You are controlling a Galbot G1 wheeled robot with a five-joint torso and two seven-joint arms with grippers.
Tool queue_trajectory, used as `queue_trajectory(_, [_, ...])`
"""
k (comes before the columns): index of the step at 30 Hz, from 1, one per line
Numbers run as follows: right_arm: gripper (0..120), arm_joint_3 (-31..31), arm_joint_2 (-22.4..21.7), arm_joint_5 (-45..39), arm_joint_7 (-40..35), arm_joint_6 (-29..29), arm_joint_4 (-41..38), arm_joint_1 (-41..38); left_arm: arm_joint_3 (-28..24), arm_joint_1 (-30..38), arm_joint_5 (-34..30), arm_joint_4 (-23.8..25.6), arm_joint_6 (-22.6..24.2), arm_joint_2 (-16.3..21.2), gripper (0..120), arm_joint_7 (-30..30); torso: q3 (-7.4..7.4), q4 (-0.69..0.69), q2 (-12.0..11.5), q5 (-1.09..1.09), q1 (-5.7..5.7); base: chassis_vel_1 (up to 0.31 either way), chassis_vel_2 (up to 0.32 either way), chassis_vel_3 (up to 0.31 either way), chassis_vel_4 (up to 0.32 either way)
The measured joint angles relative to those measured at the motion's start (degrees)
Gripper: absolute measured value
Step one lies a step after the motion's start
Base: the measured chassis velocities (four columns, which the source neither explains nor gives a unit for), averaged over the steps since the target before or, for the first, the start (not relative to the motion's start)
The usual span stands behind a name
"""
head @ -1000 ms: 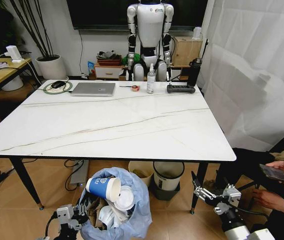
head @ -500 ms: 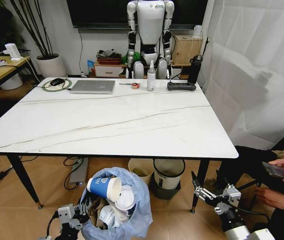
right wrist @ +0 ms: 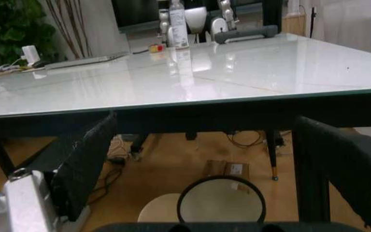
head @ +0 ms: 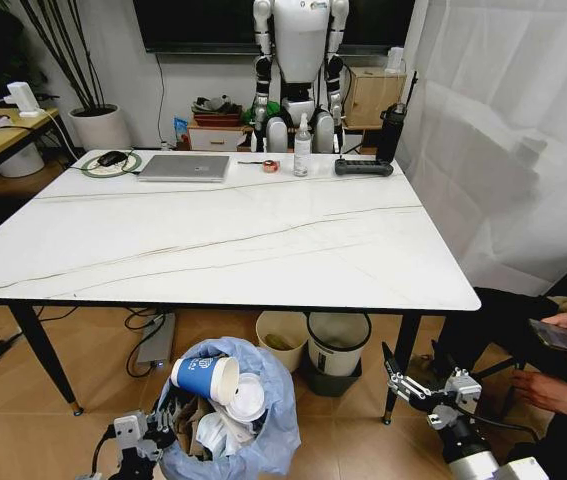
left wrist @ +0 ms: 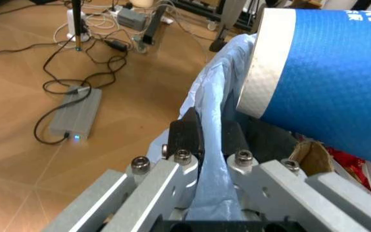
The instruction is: Pick up the trash bin and place the trash from the table into it.
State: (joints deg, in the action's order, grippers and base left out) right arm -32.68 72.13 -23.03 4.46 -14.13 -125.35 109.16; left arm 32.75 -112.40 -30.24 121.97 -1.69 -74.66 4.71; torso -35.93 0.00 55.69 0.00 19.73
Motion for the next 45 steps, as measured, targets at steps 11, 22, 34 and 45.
queue_trajectory(11, [100,0.0,0.0,0.0,0.0,0.0,0.0,0.0,0.07,1.04,-0.78,-2.3,0.18,-0.66,0,-0.05,1.8,0.0,-3.13,0.0,-1.33,0.0,0.0,0.0,0.0])
queue_trajectory(22, [100,0.01,0.0,0.0,0.0,0.0,0.0,0.0,0.48,3.25,-2.08,-7.09,-0.33,-1.05,0,-1.4,3.45,0.0,-5.97,-0.01,-2.52,0.0,0.0,0.0,0.0])
queue_trajectory(34, [100,0.01,0.0,0.0,0.0,0.0,0.0,0.0,1.38,6.74,-3.32,-13.78,-1.46,-0.7,0,-2.56,5.34,0.0,-9.26,0.0,-3.91,0.0,0.0,0.0,0.0])
queue_trajectory(45, [100,0.01,0.0,0.0,0.0,0.0,0.0,0.0,1.3,10.78,-4.29,-21.7,-3.06,-1.19,0,-3.55,6.86,0.0,-11.88,0.0,-5.02,0.0,0.0,0.0,0.0])
